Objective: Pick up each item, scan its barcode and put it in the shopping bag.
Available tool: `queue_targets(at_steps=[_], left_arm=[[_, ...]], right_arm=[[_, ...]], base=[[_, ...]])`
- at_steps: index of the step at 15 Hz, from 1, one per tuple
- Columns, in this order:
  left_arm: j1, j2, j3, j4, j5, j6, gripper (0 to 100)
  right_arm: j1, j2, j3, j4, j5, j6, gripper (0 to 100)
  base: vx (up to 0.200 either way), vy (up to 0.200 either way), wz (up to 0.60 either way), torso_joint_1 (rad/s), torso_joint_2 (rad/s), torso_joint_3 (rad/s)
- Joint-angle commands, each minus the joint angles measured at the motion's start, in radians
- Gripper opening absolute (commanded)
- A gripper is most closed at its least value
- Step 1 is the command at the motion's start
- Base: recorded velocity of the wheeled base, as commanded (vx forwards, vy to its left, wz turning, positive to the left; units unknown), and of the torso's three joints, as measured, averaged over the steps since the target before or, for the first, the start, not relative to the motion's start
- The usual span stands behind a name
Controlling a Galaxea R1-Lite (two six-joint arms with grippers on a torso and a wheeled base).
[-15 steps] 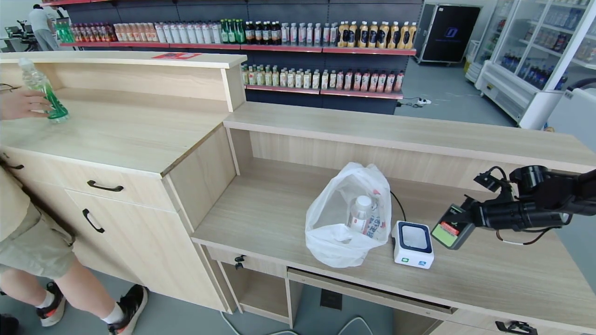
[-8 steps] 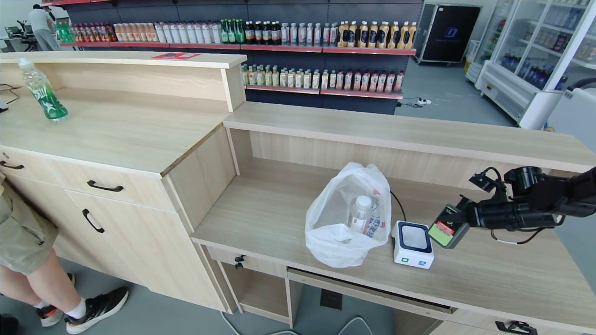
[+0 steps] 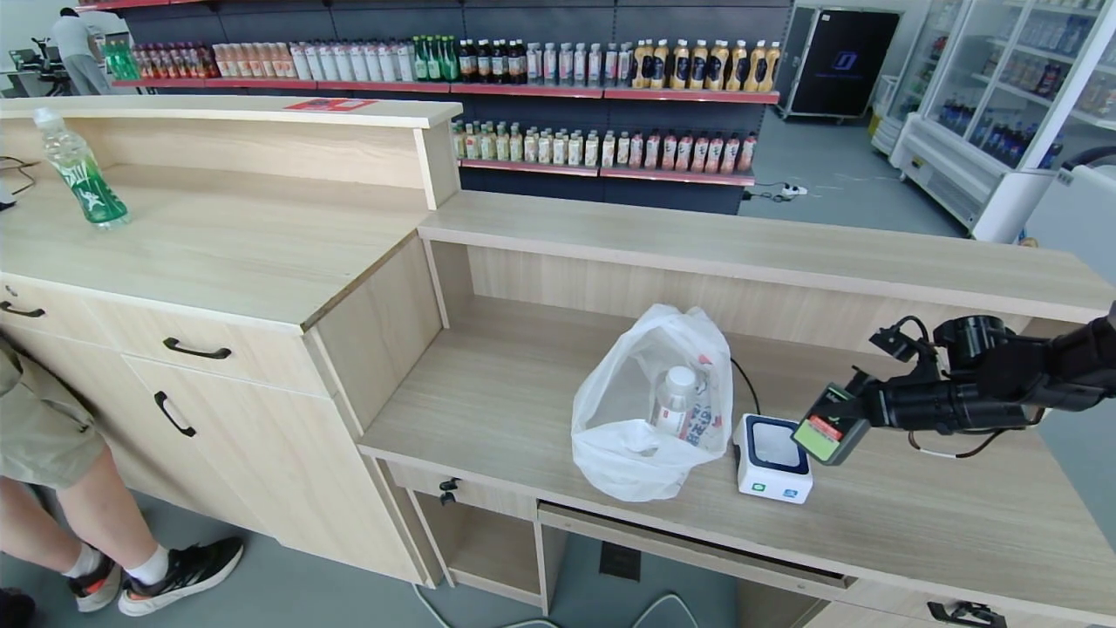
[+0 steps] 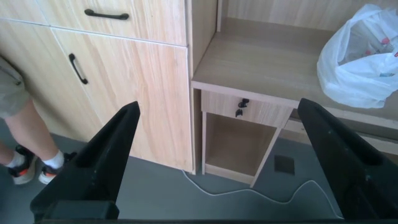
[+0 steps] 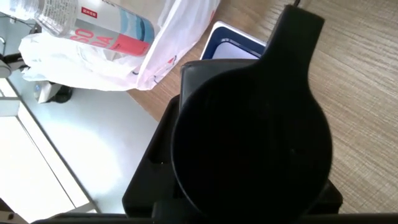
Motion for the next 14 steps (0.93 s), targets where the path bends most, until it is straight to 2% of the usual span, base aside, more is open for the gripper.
queue_targets(at_steps=[1, 9, 14], left_arm=[[0.001, 0.000, 0.000, 0.000, 0.000, 0.000, 100], [0.001, 0.000, 0.000, 0.000, 0.000, 0.000, 100], [0.001, 0.000, 0.000, 0.000, 0.000, 0.000, 100]], right_arm=[[0.010, 0.009, -0.011, 0.000, 0.003, 0.000, 0], [0.061, 0.057, -0.053, -0.029, 0.003, 0.009, 0], [0.093, 0.077, -0.059, -0.108, 0.003, 0.069, 0]], base=[[0.000, 0.000, 0.00, 0.000, 0.00, 0.000], [0.000, 0.000, 0.00, 0.000, 0.00, 0.000], [0.000, 0.000, 0.00, 0.000, 0.00, 0.000]])
